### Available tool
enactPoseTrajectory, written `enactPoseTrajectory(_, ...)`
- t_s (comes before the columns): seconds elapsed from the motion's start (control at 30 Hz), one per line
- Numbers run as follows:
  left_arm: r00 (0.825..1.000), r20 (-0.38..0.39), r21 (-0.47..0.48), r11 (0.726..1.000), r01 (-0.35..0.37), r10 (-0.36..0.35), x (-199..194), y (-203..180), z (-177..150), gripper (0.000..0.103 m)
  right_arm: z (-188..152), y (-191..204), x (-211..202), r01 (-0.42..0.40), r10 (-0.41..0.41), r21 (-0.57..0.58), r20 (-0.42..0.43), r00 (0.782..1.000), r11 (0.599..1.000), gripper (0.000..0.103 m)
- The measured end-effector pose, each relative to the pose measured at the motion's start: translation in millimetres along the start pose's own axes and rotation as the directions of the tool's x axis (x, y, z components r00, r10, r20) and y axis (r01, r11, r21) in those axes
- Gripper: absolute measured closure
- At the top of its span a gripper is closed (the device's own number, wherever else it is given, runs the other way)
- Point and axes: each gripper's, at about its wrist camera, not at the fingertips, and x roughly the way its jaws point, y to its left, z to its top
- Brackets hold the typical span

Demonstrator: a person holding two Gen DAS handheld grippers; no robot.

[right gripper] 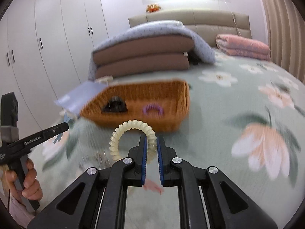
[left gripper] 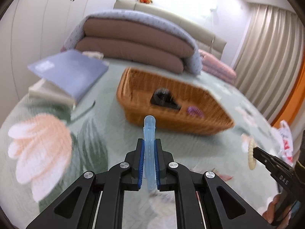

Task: Organize jewelry
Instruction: 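Carry the clip with the left tool while the right tool carries the cream hair tie to the basket, then open the right tool in the basket while the left tool releases the blue clip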

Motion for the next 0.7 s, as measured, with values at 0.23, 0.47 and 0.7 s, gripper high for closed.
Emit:
enactPoseTrajectory(0.23,0.994,0.099,0.022,0.998,0.050,-0.052,-12.2,-38.3,84.2,0.094,87.4,15.7,30.5,0.039,-0.035,-0.036,0.115,0.993,0.999,0.091)
enactPoseTrajectory(0.47,0.989,0.087,0.045,0.992,0.119,-0.122,58.3,-80.1,108.1,0.094,105.0,-10.9,102.7,0.021,-0.024,0.050,0.059,0.998,0.999,0.091)
enactPoseTrajectory(0.7,0.992,0.004,0.003,0.992,0.128,-0.128,119.4,-59.2,90.0,0.094,78.8,-29.2,148.1,0.005,-0.001,0.082,-0.049,0.999,0.997,0.091)
